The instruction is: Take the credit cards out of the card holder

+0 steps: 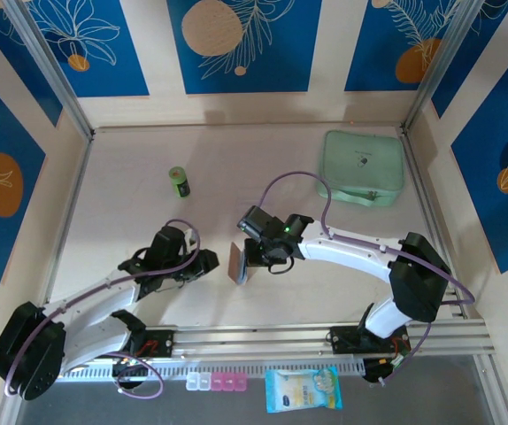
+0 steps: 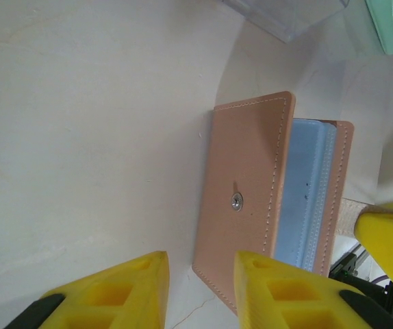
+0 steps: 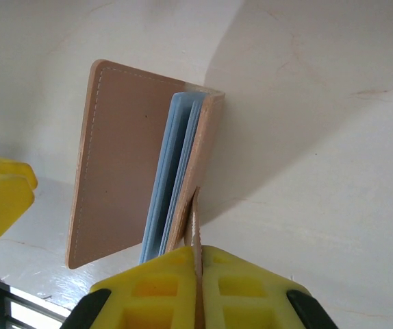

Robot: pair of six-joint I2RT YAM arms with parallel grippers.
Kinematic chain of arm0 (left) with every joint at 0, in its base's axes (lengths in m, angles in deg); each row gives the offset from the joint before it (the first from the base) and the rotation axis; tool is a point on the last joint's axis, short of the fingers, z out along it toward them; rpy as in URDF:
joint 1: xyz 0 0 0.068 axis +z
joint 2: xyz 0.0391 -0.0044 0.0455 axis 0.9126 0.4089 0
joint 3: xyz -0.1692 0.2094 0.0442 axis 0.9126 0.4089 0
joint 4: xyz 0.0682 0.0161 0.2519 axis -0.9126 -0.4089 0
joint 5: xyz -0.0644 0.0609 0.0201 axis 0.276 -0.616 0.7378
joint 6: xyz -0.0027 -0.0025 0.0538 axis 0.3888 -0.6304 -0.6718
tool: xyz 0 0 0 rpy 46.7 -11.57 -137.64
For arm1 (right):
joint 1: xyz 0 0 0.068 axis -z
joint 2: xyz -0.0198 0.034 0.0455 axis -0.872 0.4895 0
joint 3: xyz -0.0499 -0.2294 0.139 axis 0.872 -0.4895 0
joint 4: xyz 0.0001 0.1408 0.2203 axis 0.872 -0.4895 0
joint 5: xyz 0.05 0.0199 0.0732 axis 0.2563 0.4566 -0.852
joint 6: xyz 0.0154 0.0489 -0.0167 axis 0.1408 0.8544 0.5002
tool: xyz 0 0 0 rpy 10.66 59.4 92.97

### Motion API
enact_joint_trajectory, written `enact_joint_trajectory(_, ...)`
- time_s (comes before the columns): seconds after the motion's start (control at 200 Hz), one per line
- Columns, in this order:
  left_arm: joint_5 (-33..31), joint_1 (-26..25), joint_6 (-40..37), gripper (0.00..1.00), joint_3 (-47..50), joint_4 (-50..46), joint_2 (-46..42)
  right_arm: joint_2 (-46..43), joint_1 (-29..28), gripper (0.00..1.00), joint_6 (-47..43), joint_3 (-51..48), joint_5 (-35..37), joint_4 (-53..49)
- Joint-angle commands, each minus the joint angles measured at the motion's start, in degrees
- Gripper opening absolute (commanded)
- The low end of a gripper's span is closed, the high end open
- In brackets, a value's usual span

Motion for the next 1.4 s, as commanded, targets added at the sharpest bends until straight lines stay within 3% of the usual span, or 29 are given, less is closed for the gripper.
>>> enact_joint_trajectory(0.0, 1.4, 0.6, -1.3, 0.31, -2.2, -1.2, 0.4, -2.4, 0.1, 0.08, -1.0, 0.0, -2.4, 2.2)
enact_joint_trajectory(0.255, -1.8, 0.6, -0.9, 0.29, -2.2, -3.5, -1.9, -1.4, 0.2, 0.08, -2.3, 0.7, -3.8, 2.9)
enact_joint_trajectory(0.47, -1.0, 0.6, -1.1, 0.29, -1.7, -2.8, -1.4, -1.7, 0.3, 0.08, -3.1, 0.7, -3.5, 2.5)
enact_joint_trajectory(0.69, 0.8, -0.3, -1.9, 0.24, -2.8, -0.5, 3.6, -4.3, 1.5, 0.08, -2.9, -1.5, -1.2, -0.9)
enact_joint_trajectory(0.97, 2.0, -2.1, -1.1, 0.08, -3.7, 5.4, 10.5, -11.0, 5.9, 0.08, -1.9, -10.3, 0.5, -3.0)
enact_joint_trajectory(1.396, 2.5, -5.2, -0.1, 0.05, -6.0, 9.6, 17.1, -9.6, 11.4, 0.08, -3.6, -18.0, -1.4, 1.4)
